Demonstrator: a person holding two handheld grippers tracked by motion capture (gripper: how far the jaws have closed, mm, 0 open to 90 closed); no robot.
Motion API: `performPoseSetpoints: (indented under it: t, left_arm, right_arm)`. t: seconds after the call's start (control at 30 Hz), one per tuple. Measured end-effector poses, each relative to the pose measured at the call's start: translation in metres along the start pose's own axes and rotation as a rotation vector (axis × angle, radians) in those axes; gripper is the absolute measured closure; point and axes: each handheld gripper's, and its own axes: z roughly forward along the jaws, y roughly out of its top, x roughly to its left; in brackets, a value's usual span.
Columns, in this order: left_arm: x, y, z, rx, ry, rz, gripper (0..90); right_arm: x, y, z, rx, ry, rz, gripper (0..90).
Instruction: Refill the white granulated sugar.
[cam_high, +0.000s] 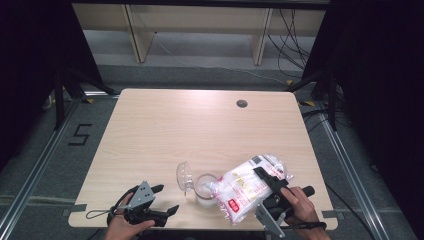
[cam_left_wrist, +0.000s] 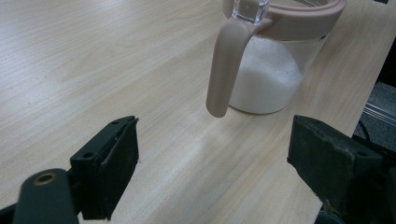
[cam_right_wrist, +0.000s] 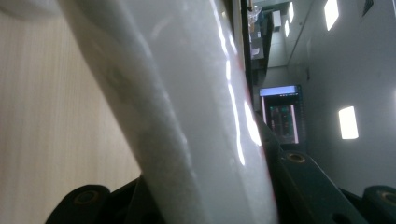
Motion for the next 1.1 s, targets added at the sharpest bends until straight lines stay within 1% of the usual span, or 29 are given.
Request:
performPoseSetpoints:
  t: [0.03,0.07,0.1,0.13,0.17,0.2,0.23,0.27,0.3,0.33,0.37,0.43,0.47,0.5,0.57,0.6,0.63,0.67,0.7,0.73,0.77,0.8,0.87,0.93,0.97,1.0,1.03,1.07,1.1]
  left_arm:
    - [0.0,0.0,0.0,0.0,0.0,-0.001,16.0]
    - [0.0,0.0,0.0,0.0,0.0,0.0,16.0]
    - [0.0,0.0,0.0,-0.001,0.0,-0.001,16.0]
    - [0.0,0.0,0.0,-0.001,0.0,-0.002,16.0]
    - [0.0,0.0,0.0,0.0,0.0,-0.003,16.0]
    - [0.0,0.0,0.0,0.0,0.0,-0.001,16.0]
    - [0.001,0.0,0.0,0.008,0.001,0.008,16.0]
    - [0.001,0.0,0.0,0.007,0.001,0.008,16.0]
    - [0.0,0.0,0.0,0.001,0.001,0.002,16.0]
    - [0.002,0.0,-0.001,0.016,0.007,0.018,16.0]
    - [0.001,0.0,0.0,0.002,0.002,0.005,16.0]
    - [0.002,0.0,-0.001,0.006,0.0,0.011,16.0]
    - [0.0,-0.001,0.0,0.003,0.004,-0.024,16.0]
    - [0.001,-0.001,0.0,0.003,0.003,-0.022,16.0]
    - [0.001,-0.001,0.0,0.003,0.004,-0.022,16.0]
    - [0.0,-0.001,0.0,-0.006,0.003,-0.03,16.0]
    - [0.0,-0.001,0.0,-0.006,0.003,-0.026,16.0]
    - [0.001,-0.001,0.0,0.006,0.003,-0.015,16.0]
    - [0.0,-0.001,0.0,0.006,0.002,-0.015,16.0]
    - [0.0,-0.001,0.0,0.003,0.006,-0.02,16.0]
    - [0.0,-0.001,0.0,0.002,0.007,-0.021,16.0]
    - [0.0,-0.001,0.0,0.002,0.005,-0.021,16.0]
    - [0.001,-0.001,0.0,0.007,0.004,-0.014,16.0]
    - [0.0,-0.001,-0.001,0.013,0.01,-0.012,16.0]
    - [0.001,-0.001,0.0,0.006,0.003,-0.014,16.0]
    - [0.001,-0.001,0.0,0.008,0.001,-0.014,16.0]
    - [0.001,-0.001,0.0,0.009,0.004,-0.013,16.0]
    - [0.0,-0.001,-0.001,0.012,0.008,-0.011,16.0]
    - [0.001,-0.001,0.0,0.006,0.003,-0.017,16.0]
  right_arm:
    - [-0.001,-0.002,0.0,-0.006,0.008,0.04,70.7]
    - [-0.005,-0.003,0.0,-0.028,0.009,0.045,70.7]
    - [-0.005,-0.005,-0.001,-0.034,0.007,0.084,70.8]
    - [-0.003,-0.007,-0.001,-0.033,0.019,0.166,70.8]
    - [-0.006,-0.008,-0.001,-0.049,0.017,0.163,70.8]
    - [-0.004,-0.01,-0.002,-0.055,0.031,0.227,70.8]
    - [-0.01,-0.011,-0.001,-0.074,0.019,0.187,70.8]
    - [-0.007,-0.013,-0.001,-0.08,0.034,0.273,70.8]
    - [-0.006,-0.014,-0.001,-0.083,0.048,0.341,70.9]
    - [-0.007,-0.016,0.0,-0.095,0.061,0.364,71.0]
    - [-0.005,-0.016,-0.001,-0.096,0.082,0.435,71.0]
    - [-0.005,-0.019,0.001,-0.122,0.097,0.492,71.3]
    - [-0.005,-0.02,0.002,-0.132,0.106,0.519,71.3]
    - [-0.005,-0.021,0.003,-0.144,0.112,0.563,71.4]
    - [-0.004,-0.023,0.005,-0.162,0.121,0.625,71.7]
    - [-0.004,-0.024,0.005,-0.178,0.13,0.668,71.8]
    - [-0.004,-0.026,0.005,-0.182,0.141,0.703,72.0]
    - [-0.003,-0.027,0.006,-0.203,0.141,0.748,72.2]
    - [-0.003,-0.029,0.007,-0.214,0.15,0.796,72.4]
    - [-0.003,-0.031,0.009,-0.231,0.145,0.823,72.7]
    - [-0.004,-0.033,0.01,-0.243,0.149,0.819,73.0]
    - [-0.002,-0.033,0.011,-0.246,0.163,0.876,73.4]
    - [-0.001,-0.035,0.013,-0.271,0.173,0.937,74.7]
    - [0.001,-0.036,0.017,-0.264,0.185,0.961,75.9]
    - [0.003,-0.038,0.02,-0.267,0.182,0.961,76.5]
    - [0.005,-0.039,0.022,-0.252,0.202,0.973,77.2]
    - [0.007,-0.04,0.025,-0.239,0.209,0.968,77.3]
    - [0.009,-0.04,0.026,-0.23,0.223,1.002,77.4]
    - [0.009,-0.042,0.028,-0.245,0.219,1.013,77.4]
